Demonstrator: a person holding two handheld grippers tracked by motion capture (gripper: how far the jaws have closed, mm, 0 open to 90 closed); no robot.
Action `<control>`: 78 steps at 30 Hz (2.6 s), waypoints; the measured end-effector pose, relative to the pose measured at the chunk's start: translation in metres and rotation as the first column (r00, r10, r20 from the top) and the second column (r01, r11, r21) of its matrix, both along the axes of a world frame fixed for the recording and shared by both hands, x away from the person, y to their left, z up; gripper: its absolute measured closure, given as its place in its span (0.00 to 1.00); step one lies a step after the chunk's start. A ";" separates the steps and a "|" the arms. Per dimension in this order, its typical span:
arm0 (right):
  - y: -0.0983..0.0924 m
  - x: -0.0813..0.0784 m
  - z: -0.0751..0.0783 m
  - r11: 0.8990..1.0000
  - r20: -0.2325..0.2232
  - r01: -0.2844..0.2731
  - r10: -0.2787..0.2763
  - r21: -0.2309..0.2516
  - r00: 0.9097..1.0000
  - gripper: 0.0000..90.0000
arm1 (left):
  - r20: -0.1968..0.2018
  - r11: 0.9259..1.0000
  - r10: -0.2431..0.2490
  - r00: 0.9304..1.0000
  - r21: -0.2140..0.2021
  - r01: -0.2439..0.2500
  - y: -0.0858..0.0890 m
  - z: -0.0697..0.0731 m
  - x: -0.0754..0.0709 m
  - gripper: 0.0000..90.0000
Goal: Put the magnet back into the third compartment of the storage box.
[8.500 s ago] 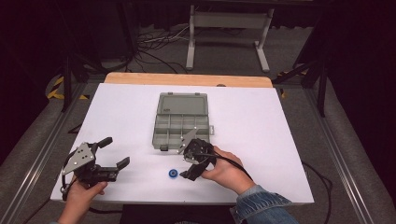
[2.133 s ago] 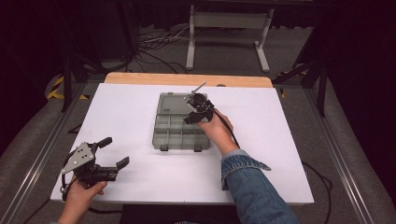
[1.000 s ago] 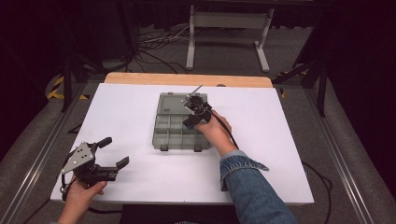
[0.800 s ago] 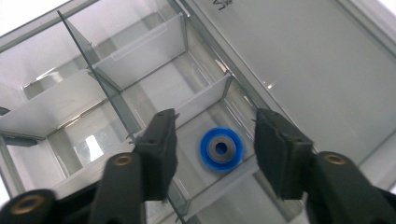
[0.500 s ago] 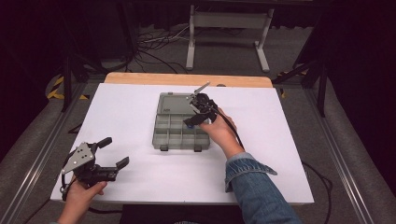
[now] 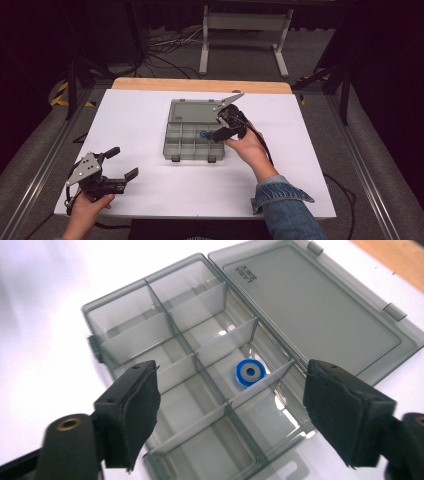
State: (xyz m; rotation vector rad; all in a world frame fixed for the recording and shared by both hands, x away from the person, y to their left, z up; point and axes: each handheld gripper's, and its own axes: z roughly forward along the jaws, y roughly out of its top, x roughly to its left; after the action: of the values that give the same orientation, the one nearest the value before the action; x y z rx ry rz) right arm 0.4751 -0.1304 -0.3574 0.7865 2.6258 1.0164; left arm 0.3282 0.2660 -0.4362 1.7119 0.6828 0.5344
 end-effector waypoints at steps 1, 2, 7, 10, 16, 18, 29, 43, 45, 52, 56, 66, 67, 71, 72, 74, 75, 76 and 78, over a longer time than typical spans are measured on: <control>-0.003 -0.003 0.002 1.000 0.007 -0.003 0.002 0.008 1.000 0.23 | 0.002 1.000 0.001 1.000 -0.001 -0.001 0.000 0.000 0.000 0.05; -0.006 -0.008 0.004 1.000 0.014 0.000 0.000 0.022 1.000 0.22 | 0.001 1.000 -0.001 1.000 -0.001 0.001 0.000 0.000 0.000 0.05; -0.024 -0.025 0.014 0.996 0.072 -0.003 -0.003 0.087 0.997 0.13 | 0.002 1.000 0.001 1.000 -0.001 -0.001 0.000 0.000 0.000 0.05; -0.037 -0.035 0.019 0.992 0.109 0.000 -0.013 0.124 0.994 0.08 | 0.004 1.000 -0.001 1.000 0.002 0.001 0.000 0.000 0.000 0.05; -0.060 -0.054 0.023 0.984 0.167 0.005 -0.036 0.180 0.985 0.01 | 0.003 1.000 0.002 1.000 0.000 -0.002 -0.001 0.000 0.000 0.05; -0.069 -0.060 0.023 0.978 0.191 0.007 -0.048 0.206 0.980 0.00 | 0.004 1.000 0.001 1.000 0.001 -0.001 -0.001 0.000 0.000 0.05; -0.106 -0.083 0.014 0.948 0.294 -0.010 -0.088 0.317 0.952 0.00 | 0.004 1.000 -0.002 1.000 0.001 0.002 -0.001 0.000 0.000 0.05; -0.134 -0.104 -0.003 0.920 0.361 -0.056 -0.096 0.388 0.927 0.00 | 0.022 0.999 -0.036 0.999 0.011 0.036 -0.002 0.000 -0.002 0.03; -0.138 -0.107 -0.007 0.923 0.365 -0.053 -0.099 0.382 0.926 0.00 | 0.020 0.999 -0.036 0.999 0.010 0.036 -0.001 0.000 -0.001 0.02; -0.144 -0.118 -0.023 0.923 0.388 -0.053 -0.108 0.382 0.915 0.00 | 0.016 1.000 -0.029 0.999 -0.008 0.030 0.000 -0.001 -0.001 0.02; -0.147 -0.123 -0.033 0.919 0.389 -0.040 -0.126 0.391 0.913 0.00 | 0.011 0.999 -0.036 0.999 -0.014 0.037 0.000 -0.001 -0.001 0.02; -0.158 -0.130 -0.050 0.900 0.392 -0.021 -0.168 0.435 0.904 0.00 | -0.007 0.998 -0.043 0.999 -0.037 0.043 0.002 -0.004 0.001 0.01; -0.158 -0.130 -0.052 0.902 0.391 -0.018 -0.169 0.432 0.905 0.00 | -0.006 0.999 -0.042 0.999 -0.035 0.042 0.002 -0.004 0.001 0.01; -0.158 -0.131 -0.058 0.901 0.385 -0.014 -0.171 0.433 0.907 0.00 | -0.015 0.998 -0.045 0.999 -0.042 0.044 0.003 -0.005 0.002 0.01; -0.159 -0.131 -0.060 0.901 0.381 -0.009 -0.175 0.434 0.908 0.00 | -0.010 0.998 -0.041 0.999 -0.047 0.041 0.003 -0.006 0.002 0.01; -0.160 -0.132 -0.065 0.899 0.375 -0.002 -0.181 0.437 0.909 0.00 | -0.009 0.998 -0.040 0.999 -0.055 0.039 0.004 -0.007 0.003 0.01; -0.160 -0.131 -0.067 0.898 0.372 0.002 -0.184 0.439 0.910 0.00 | -0.016 0.997 -0.048 0.999 -0.058 0.047 0.004 -0.007 0.003 0.01; -0.160 -0.131 -0.069 0.897 0.363 0.008 -0.188 0.443 0.913 0.00 | -0.013 0.997 -0.048 0.999 -0.058 0.047 0.004 -0.007 0.003 0.01; -0.160 -0.131 -0.073 0.893 0.351 0.017 -0.194 0.449 0.916 0.00 | -0.007 0.997 -0.045 0.999 -0.067 0.044 0.004 -0.007 0.003 0.01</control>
State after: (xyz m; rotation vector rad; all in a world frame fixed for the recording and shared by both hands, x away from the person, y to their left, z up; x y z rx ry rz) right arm 0.3438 -0.2902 -0.4300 0.7134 2.0177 1.5777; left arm 0.3313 0.2704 -0.4437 1.6640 0.6602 0.4685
